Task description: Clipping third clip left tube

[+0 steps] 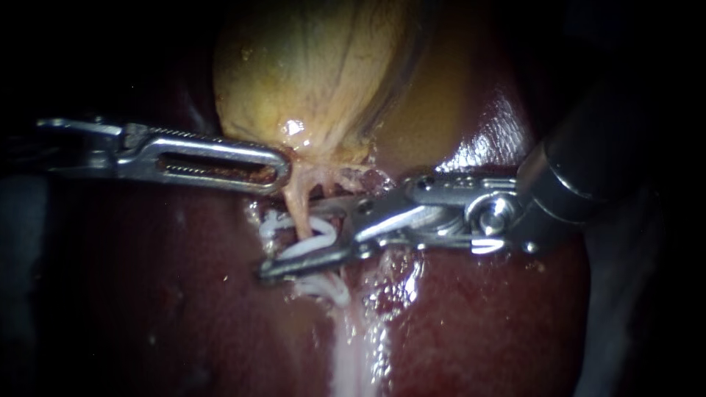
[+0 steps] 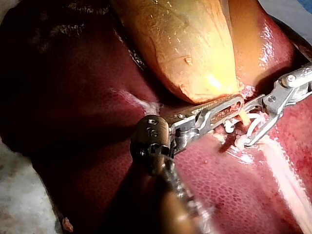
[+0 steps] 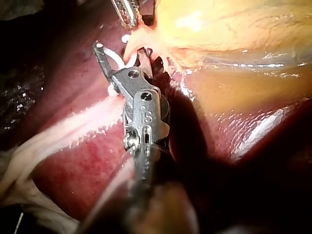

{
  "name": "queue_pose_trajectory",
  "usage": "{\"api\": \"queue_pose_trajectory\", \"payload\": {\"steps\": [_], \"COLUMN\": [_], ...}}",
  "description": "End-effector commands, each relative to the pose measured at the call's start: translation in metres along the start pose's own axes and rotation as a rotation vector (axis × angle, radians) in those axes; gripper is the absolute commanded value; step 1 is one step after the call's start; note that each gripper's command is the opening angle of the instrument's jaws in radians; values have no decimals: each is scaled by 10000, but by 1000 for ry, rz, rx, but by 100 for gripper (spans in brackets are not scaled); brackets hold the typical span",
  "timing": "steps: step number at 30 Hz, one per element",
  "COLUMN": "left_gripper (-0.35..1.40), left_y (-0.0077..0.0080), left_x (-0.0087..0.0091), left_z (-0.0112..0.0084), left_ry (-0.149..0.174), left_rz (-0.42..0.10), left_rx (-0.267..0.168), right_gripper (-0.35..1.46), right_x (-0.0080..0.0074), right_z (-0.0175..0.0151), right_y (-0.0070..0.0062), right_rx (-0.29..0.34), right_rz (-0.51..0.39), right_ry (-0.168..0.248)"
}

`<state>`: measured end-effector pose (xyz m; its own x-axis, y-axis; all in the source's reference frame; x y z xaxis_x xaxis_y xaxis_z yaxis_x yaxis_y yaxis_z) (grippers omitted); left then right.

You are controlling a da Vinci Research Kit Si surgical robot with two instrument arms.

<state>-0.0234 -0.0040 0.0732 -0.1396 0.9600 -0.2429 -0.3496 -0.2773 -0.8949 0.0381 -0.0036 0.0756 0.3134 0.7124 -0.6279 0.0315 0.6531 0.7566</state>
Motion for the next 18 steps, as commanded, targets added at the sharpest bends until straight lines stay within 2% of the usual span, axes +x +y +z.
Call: {"api": "queue_pose_trajectory", "payload": {"steps": [1, 7, 18], "left_gripper": [-35, -35, -35], "left_y": [-1, -3, -3], "left_x": [0, 0, 0], "left_z": [0, 0, 1], "left_ry": [-1, 0, 0], "left_rz": [0, 1, 1], "left_rx": [0, 0, 0], "right_gripper": [44, 44, 39], "right_x": [3, 9, 6], "right_z": [-1, -4, -4], "right_y": [1, 6, 7], "right_rx": [2, 6, 8], "right_rz": [0, 21, 61], "right_ry": [5, 18, 18]}}
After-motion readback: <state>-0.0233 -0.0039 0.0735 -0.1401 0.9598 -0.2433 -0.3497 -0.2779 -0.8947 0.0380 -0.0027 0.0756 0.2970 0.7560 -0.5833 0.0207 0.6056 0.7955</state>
